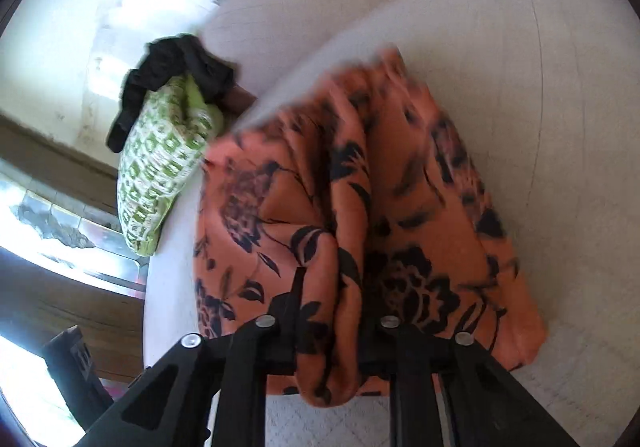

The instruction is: Fold small clothes

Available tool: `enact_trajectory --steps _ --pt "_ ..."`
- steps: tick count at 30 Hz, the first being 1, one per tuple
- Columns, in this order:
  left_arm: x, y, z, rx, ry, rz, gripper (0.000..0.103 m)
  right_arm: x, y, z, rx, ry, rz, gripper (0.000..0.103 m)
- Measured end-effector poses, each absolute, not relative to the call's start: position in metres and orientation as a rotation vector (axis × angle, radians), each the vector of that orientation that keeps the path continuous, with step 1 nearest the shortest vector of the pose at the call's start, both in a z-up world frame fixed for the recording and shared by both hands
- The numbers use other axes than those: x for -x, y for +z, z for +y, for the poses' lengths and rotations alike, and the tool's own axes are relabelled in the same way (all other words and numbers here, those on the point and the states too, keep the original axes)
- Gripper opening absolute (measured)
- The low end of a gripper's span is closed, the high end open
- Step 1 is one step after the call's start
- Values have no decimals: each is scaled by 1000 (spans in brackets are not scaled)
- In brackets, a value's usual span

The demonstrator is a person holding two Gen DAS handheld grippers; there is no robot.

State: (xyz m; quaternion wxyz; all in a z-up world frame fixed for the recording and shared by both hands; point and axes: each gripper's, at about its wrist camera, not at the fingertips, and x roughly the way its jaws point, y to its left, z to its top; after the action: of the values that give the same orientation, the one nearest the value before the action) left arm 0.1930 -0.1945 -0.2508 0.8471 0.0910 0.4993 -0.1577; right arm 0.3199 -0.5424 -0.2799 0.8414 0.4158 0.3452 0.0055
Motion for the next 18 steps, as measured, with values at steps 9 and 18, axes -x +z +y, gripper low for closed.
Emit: enact_trajectory --steps 9,18 --pt "-204 -249 -216 -235 -327 1050 83 -313 -327 -583 -1060 -69 936 20" --pt "-203 -272 -215 -274 -356 1021 87 -287 -260 -616 -1041 -72 580 27"
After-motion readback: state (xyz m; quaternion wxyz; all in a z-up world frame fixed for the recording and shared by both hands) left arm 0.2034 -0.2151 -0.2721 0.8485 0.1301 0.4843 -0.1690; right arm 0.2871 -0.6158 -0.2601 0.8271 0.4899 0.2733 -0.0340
